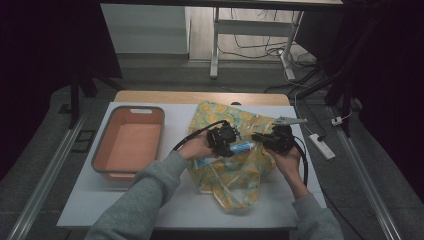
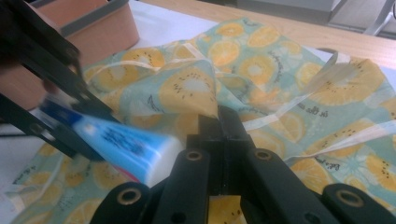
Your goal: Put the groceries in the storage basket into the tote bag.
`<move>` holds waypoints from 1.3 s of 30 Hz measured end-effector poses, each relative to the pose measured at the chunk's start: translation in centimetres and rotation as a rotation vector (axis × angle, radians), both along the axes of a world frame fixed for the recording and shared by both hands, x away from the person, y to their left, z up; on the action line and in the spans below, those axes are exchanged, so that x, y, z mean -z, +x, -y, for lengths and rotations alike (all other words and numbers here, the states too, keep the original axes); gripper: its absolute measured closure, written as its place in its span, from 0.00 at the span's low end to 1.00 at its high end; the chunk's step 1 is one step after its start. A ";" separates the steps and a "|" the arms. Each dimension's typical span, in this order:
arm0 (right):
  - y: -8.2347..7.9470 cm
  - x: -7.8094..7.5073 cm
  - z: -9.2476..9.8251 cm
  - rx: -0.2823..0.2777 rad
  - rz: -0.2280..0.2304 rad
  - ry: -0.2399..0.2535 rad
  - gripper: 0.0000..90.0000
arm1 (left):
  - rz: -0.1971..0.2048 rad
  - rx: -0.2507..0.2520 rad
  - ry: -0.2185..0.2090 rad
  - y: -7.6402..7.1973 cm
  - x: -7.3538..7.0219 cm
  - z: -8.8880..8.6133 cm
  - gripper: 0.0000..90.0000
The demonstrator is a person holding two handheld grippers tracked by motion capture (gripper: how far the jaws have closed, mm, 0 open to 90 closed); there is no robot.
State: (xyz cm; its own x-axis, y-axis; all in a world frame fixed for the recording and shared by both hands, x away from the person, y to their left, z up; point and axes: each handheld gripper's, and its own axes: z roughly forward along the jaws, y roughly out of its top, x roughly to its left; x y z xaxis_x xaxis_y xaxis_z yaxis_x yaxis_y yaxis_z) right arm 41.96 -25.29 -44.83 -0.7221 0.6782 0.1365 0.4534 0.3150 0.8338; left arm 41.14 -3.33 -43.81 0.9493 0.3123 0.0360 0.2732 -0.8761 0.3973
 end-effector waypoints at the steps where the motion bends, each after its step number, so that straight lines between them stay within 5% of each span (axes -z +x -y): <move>1: -0.1 -0.1 0.0 -0.002 0.004 0.004 0.99 | -0.001 0.001 0.007 0.1 0.1 0.3 0.83; 17: -0.3 -0.2 -0.3 -0.020 -0.005 0.022 0.99 | -0.026 -0.027 -0.056 1.4 1.7 2.8 0.82; 25: -0.1 0.1 -0.2 -0.016 -0.015 0.017 0.99 | -0.042 -0.015 -0.023 1.5 3.4 3.6 0.82; 34: -0.1 0.2 -0.4 -0.021 -0.024 0.023 0.99 | -0.010 -0.083 -0.090 1.7 3.3 4.2 0.82; 39: 0.0 0.3 -0.4 -0.019 -0.029 0.024 0.99 | -0.013 -0.082 -0.070 1.8 4.2 4.8 0.81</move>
State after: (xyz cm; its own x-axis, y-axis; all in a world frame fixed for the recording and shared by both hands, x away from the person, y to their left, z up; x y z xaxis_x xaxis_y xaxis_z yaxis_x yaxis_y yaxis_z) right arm 41.95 -24.94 -45.12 -0.7304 0.6606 0.1736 0.4719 0.3042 0.8275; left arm 42.94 -8.16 -47.97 0.9206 0.3905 -0.0009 0.3486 -0.8209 0.4523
